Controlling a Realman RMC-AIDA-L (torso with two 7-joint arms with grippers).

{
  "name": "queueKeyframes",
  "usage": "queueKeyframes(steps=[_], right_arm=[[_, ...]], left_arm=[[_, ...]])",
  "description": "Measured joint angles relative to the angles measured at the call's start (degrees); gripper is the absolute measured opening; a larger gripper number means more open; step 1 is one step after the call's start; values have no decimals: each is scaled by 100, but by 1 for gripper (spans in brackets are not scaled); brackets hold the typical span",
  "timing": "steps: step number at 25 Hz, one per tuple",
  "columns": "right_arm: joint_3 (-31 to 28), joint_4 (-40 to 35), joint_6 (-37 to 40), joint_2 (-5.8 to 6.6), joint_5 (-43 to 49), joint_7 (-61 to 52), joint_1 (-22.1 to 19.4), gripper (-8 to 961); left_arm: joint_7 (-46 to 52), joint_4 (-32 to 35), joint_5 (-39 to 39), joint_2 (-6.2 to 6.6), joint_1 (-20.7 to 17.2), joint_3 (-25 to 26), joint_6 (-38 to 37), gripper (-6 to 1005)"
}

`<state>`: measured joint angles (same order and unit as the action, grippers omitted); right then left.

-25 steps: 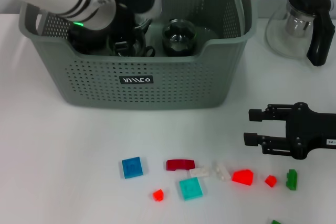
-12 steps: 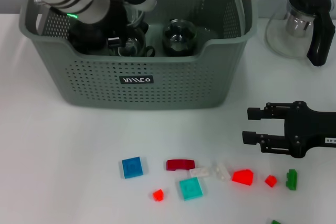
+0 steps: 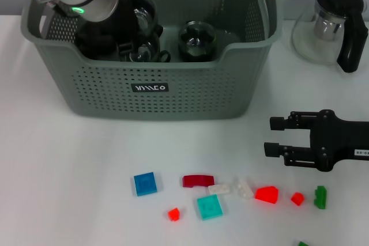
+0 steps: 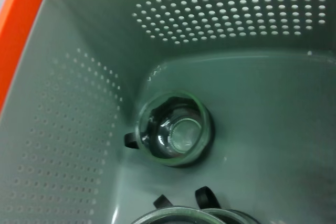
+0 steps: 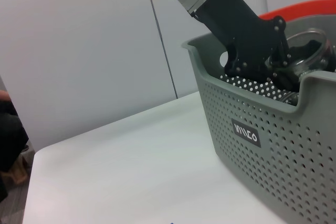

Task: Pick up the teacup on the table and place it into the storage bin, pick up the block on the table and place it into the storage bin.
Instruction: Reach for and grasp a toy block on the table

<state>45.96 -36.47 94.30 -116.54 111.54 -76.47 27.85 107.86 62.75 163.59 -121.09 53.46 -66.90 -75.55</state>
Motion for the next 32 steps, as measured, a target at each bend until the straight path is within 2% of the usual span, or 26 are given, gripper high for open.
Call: queueKeyframes(steps=[26, 31, 32], right_arm=[[1, 9, 1, 0, 0, 3, 0, 653], [1, 9, 1, 0, 0, 1, 1, 652], [0, 9, 1, 0, 0, 1, 1, 652]], left_arm=[[-20, -85, -3, -13, -46, -28, 4, 124], [-36, -62, -3, -21, -54, -36, -4, 296], [-45, -39, -3, -25, -57, -33, -6, 300]])
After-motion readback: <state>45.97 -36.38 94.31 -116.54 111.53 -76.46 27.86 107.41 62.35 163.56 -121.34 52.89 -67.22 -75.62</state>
